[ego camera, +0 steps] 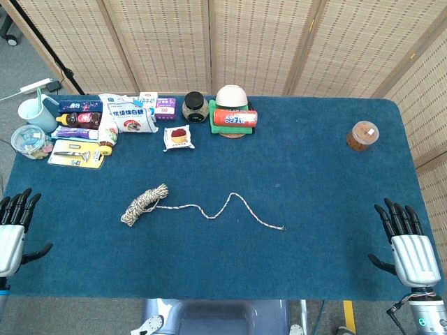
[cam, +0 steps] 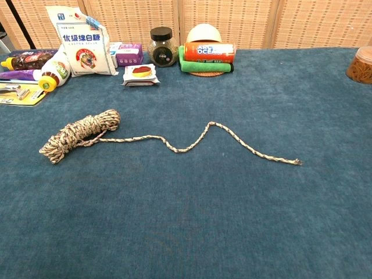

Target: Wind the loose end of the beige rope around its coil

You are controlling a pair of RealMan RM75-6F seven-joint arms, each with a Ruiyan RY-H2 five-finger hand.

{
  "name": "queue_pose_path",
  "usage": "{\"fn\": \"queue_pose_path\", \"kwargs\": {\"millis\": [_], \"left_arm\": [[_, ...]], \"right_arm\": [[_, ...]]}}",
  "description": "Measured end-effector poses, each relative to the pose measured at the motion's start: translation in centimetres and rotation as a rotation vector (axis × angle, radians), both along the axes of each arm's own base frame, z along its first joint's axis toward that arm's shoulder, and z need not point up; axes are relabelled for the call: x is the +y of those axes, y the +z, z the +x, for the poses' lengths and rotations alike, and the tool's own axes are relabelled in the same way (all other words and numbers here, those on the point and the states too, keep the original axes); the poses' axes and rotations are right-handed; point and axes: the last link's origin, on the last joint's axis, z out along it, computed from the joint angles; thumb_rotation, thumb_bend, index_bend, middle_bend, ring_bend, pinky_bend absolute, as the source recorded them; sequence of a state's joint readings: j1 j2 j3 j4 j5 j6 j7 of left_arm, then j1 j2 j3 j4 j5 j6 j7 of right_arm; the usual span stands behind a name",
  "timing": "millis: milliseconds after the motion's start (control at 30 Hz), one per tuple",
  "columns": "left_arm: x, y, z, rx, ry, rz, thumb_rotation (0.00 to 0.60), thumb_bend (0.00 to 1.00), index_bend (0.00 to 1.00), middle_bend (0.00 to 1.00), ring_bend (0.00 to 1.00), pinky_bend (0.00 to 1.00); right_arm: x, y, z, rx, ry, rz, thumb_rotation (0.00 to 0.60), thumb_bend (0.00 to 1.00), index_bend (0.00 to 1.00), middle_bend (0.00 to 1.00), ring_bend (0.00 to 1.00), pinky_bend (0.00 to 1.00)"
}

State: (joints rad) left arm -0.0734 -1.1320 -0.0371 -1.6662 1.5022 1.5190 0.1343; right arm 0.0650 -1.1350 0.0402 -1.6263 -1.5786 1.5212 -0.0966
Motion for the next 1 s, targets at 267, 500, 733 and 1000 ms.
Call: {"fn": "queue_pose_path", "kwargs": {"millis": [267, 500, 733, 1000], "left_arm": [[-0.2, -0.1, 0.2, 0.003, -0.009, -0.003, 0.6, 0.06, 0.0, 0.0, 0.0, 0.0], [-0.2, 0.1, 0.5, -0.013, -0.021, 0.002, 0.6, 0.06, 0.0, 0.0, 0.0, 0.0], [0.5, 0.5, 1.1, -0.043, -0.007, 0.009, 0.6, 0.06, 0.0, 0.0, 0.0, 0.0], [1.5, 0.1, 2.9, -0.103, -0.04, 0.008, 0.6, 0.06, 0.0, 0.0, 0.0, 0.0]], "right_arm": [[0.0, -0.4, 0.1, -0.004, 0.006, 0.008, 0.6, 0.0, 0.0, 0.0, 0.0, 0.0], [-0.4, -1.9, 0.6, 0.001, 0.023, 0.05, 0.6, 0.0, 0.0, 0.0, 0.0, 0.0], [-2.4, -4.4, 1.8, 0.042, 0.034, 0.117, 0.6, 0.0, 0.0, 0.0, 0.0, 0.0], [-5.4, -7.9, 4.9, 0.071, 0.085, 0.192, 0.6, 0.0, 0.0, 0.0, 0.0, 0.0]]}}
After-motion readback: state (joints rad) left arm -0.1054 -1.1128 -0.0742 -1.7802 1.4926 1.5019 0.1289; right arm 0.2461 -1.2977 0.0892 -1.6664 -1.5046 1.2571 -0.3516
